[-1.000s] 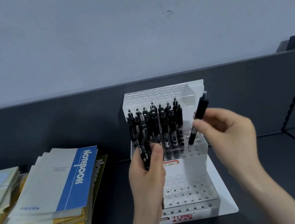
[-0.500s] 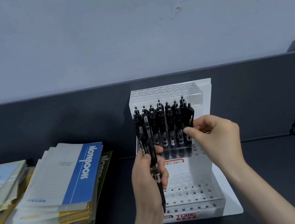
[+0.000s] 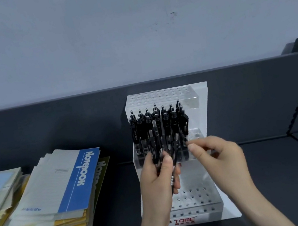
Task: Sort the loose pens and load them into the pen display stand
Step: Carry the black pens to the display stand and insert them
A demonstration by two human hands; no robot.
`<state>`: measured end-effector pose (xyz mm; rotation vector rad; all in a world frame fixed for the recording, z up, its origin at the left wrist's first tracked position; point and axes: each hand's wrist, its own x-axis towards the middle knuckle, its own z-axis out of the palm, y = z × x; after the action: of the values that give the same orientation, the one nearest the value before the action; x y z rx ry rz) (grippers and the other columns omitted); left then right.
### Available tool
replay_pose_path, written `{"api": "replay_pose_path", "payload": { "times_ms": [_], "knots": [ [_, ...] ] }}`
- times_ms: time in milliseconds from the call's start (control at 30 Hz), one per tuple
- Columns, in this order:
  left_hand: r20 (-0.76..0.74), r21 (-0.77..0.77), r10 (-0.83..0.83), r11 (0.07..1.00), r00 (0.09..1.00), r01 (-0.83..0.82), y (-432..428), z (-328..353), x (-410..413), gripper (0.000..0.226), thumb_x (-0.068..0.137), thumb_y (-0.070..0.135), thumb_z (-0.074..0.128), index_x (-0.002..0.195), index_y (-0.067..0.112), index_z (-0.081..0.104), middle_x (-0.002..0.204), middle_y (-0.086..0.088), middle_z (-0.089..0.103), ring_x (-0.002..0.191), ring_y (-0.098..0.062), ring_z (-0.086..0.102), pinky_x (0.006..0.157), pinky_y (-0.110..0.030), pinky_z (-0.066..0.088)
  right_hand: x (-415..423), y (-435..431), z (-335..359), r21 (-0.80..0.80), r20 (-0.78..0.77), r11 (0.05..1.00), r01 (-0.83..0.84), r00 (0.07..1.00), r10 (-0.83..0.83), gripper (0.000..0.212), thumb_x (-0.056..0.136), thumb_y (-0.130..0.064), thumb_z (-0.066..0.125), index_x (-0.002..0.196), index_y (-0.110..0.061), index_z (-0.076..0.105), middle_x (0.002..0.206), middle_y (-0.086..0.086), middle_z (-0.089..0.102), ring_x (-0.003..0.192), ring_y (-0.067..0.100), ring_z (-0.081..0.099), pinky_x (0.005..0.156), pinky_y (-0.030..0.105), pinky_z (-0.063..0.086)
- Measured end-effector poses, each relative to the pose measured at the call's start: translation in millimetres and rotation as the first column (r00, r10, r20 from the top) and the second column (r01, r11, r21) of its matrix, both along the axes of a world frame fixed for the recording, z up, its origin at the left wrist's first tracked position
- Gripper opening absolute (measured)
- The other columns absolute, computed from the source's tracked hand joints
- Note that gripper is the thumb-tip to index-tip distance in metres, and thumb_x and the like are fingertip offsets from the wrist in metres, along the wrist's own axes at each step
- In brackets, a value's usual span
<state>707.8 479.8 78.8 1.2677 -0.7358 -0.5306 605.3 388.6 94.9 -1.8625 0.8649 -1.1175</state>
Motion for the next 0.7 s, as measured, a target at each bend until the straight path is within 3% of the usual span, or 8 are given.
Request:
{"api": "replay_pose_path", "payload": {
  "times_ms": [67, 200, 333, 433, 533, 700],
  "knots": [
    [0.043, 0.038, -0.028, 0.999, 0.999, 0.026, -3.9, -1.5, -4.2, 0.012, 0.099, 0.017, 0.049, 0.097, 0.009, 0.057, 0.065, -0.001, 0.060, 0.047, -0.014, 0.047, 0.045, -0.027, 0.038, -2.0, 5.3, -1.9, 0.078, -0.006, 0.993, -0.087, 0.996, 0.088, 0.011, 0.080, -0.027, 0.072, 0.074, -0.037, 0.072, 0.076, -0.015, 0.070, 0.073, 0.002, 0.062, 0.067, 0.023, 0.047],
    [0.075, 0.071, -0.078, 0.995, 0.994, 0.073, -8.6, -2.0, -11.0, 0.012, 0.100, 0.018, 0.048, 0.096, 0.016, 0.059, 0.065, -0.002, 0.062, 0.048, -0.015, 0.051, 0.046, -0.029, 0.039, -5.8, 4.2, -1.7, 0.152, 0.066, 0.982, -0.113, 0.992, 0.104, 0.012, 0.078, -0.021, 0.074, 0.067, -0.024, 0.072, 0.066, -0.005, 0.066, 0.061, 0.001, 0.056, 0.064, 0.024, 0.044],
    [0.126, 0.115, -0.046, 0.993, 0.991, 0.031, -9.3, -2.3, -11.6, 0.015, 0.099, 0.023, 0.047, 0.091, 0.017, 0.058, 0.066, -0.001, 0.065, 0.051, -0.015, 0.054, 0.046, -0.026, 0.040, -8.6, -8.5, 14.5, 0.190, 0.331, 0.980, -0.054, 0.944, -0.012, 0.007, 0.080, -0.012, 0.072, 0.074, -0.014, 0.072, 0.066, -0.001, 0.069, 0.060, 0.007, 0.059, 0.062, 0.024, 0.048],
    [0.127, 0.136, -0.021, 0.991, 0.992, 0.003, -7.3, -3.0, -11.4, 0.022, 0.100, 0.023, 0.045, 0.084, 0.011, 0.055, 0.062, 0.003, 0.060, 0.049, -0.012, 0.049, 0.046, -0.022, 0.039, -13.0, -30.0, 38.5, 0.109, 0.475, 0.990, 0.093, 0.870, -0.134, 0.011, 0.083, -0.009, 0.068, 0.077, -0.018, 0.070, 0.065, -0.006, 0.071, 0.058, 0.004, 0.063, 0.059, 0.016, 0.049],
    [0.100, 0.142, -0.018, 0.990, 0.995, 0.003, -5.0, 0.1, -12.0, 0.032, 0.099, 0.027, 0.046, 0.080, 0.002, 0.052, 0.054, 0.004, 0.051, 0.046, -0.011, 0.041, 0.047, -0.019, 0.037, -8.8, -45.5, 56.8, -0.062, 0.419, 0.974, 0.216, 0.892, -0.171, 0.010, 0.084, -0.014, 0.068, 0.080, -0.023, 0.070, 0.070, -0.010, 0.072, 0.067, 0.005, 0.068, 0.066, 0.019, 0.053],
    [0.024, 0.099, -0.024, 0.995, 0.999, 0.021, 0.6, 4.8, -13.8, 0.025, 0.097, 0.018, 0.047, 0.082, -0.001, 0.053, 0.059, -0.002, 0.049, 0.048, -0.014, 0.038, 0.046, -0.023, 0.034, 12.5, -57.0, 56.5, -0.190, 0.259, 0.956, 0.222, 0.951, -0.170, 0.009, 0.084, -0.019, 0.068, 0.086, -0.028, 0.071, 0.077, -0.015, 0.070, 0.074, 0.007, 0.068, 0.077, 0.031, 0.056]
  ]
}}
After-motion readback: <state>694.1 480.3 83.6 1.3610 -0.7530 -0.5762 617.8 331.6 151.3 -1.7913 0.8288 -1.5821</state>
